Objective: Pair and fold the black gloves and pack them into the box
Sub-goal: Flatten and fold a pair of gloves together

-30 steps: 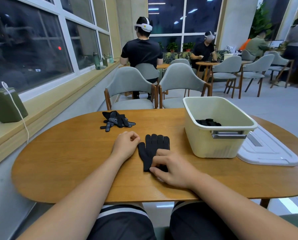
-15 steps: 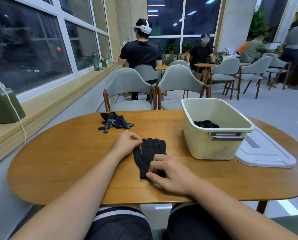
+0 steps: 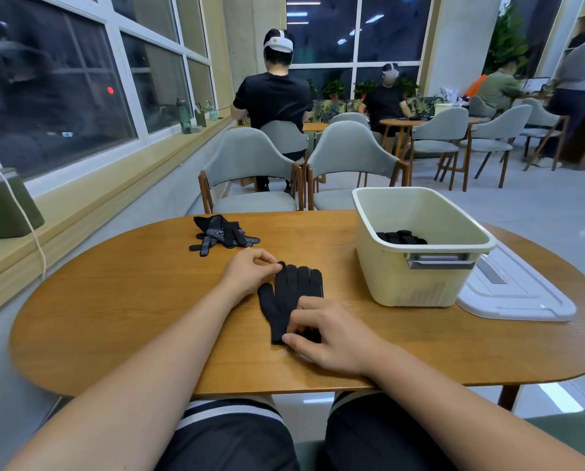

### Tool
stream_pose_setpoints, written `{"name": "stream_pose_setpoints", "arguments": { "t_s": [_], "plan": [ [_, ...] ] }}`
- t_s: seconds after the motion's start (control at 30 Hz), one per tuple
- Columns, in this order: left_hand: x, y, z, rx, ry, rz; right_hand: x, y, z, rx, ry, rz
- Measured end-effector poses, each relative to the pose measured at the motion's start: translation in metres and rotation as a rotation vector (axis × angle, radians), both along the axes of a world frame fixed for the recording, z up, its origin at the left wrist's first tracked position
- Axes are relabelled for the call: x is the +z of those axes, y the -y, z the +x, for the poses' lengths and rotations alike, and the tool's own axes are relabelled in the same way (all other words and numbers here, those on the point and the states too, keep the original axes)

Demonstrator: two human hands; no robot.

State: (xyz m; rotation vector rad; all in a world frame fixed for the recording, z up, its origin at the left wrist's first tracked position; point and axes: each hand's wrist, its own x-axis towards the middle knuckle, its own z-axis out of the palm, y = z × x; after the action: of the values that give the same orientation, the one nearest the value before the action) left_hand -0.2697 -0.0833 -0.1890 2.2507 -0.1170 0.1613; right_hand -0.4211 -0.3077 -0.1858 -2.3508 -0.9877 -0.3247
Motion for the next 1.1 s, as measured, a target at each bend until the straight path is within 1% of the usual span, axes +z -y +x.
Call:
{"name": "stream_pose_setpoints", "arguments": {
  "t_s": [0.07, 0.1, 0.27, 0.43, 0.6, 0.73, 0.87, 0.97, 1.1],
  "plan": [
    [-0.001, 0.001, 0.002, -0.007, -0.007, -0.060, -0.002, 0.000, 0.000, -0.003, 0.003, 0.006],
    [-0.001, 0.002, 0.003, -0.016, -0.006, -0.056, -0.003, 0.000, 0.000, -0.004, 0.007, 0.007],
    [-0.005, 0.006, 0.009, -0.032, 0.012, 0.080, -0.004, 0.000, 0.001, -0.003, 0.006, 0.009],
    [-0.012, 0.005, 0.016, 0.027, 0.014, 0.090, -0.005, 0.000, 0.001, -0.005, 0.010, 0.013],
    [-0.010, 0.010, 0.019, 0.048, 0.068, 0.178, -0.005, -0.001, 0.001, -0.014, 0.015, 0.006],
    [-0.001, 0.019, 0.020, -0.026, 0.035, 0.148, -0.005, -0.001, 0.001, -0.012, 0.020, 0.002],
    [0.007, 0.025, 0.023, -0.098, -0.050, 0.185, -0.005, 0.000, 0.002, -0.009, 0.028, 0.001],
    [0.012, 0.028, 0.023, -0.095, -0.076, 0.135, -0.006, 0.000, 0.002, -0.010, 0.035, 0.005],
    [0.014, 0.034, 0.022, -0.062, -0.050, 0.094, -0.006, -0.001, 0.001, -0.005, 0.044, 0.013]
  ]
}}
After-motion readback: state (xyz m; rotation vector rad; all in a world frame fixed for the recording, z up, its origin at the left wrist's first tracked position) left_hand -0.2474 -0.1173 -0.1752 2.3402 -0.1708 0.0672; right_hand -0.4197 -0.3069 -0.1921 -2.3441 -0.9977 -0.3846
